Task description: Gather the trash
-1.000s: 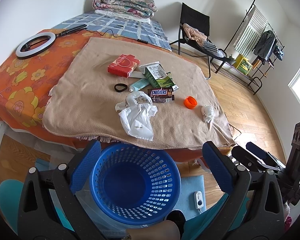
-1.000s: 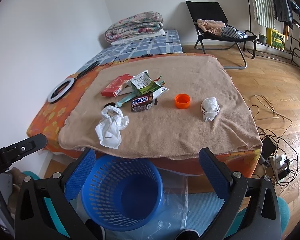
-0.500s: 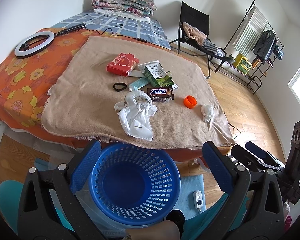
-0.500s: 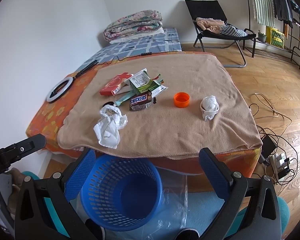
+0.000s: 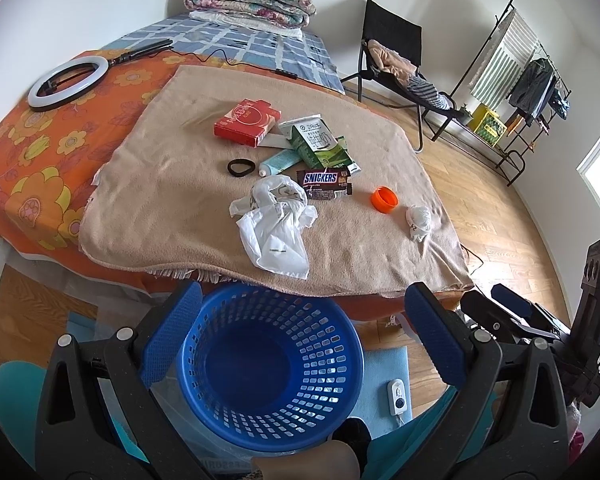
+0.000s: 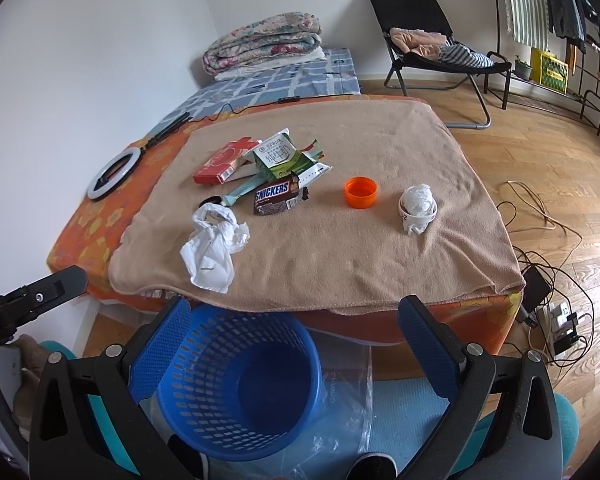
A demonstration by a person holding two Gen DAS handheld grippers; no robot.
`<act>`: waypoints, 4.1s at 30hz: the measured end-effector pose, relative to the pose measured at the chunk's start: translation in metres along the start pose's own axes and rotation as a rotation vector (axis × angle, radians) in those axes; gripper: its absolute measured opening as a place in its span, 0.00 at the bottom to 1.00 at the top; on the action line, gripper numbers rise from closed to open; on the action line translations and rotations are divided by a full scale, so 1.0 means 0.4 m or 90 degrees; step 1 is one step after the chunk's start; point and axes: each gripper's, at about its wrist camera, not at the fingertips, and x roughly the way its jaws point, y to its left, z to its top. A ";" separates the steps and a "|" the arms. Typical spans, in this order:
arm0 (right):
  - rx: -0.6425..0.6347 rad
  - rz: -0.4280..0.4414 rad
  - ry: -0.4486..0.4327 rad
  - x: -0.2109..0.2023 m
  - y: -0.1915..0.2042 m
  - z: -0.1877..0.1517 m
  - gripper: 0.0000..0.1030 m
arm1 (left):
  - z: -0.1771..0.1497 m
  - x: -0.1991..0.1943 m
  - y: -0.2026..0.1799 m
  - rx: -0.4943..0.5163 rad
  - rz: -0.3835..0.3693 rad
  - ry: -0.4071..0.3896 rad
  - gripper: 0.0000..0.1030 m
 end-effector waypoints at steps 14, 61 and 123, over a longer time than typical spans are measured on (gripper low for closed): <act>0.005 -0.018 0.022 0.033 -0.018 0.002 0.99 | -0.065 0.019 -0.032 -0.011 0.013 0.028 1.00; 0.083 -0.030 0.108 0.440 -0.412 0.246 0.08 | 0.103 0.451 0.079 0.026 0.035 0.176 0.80; -0.024 0.156 0.126 0.209 0.022 -0.078 0.04 | -0.178 0.235 0.122 -0.021 -0.022 0.229 0.18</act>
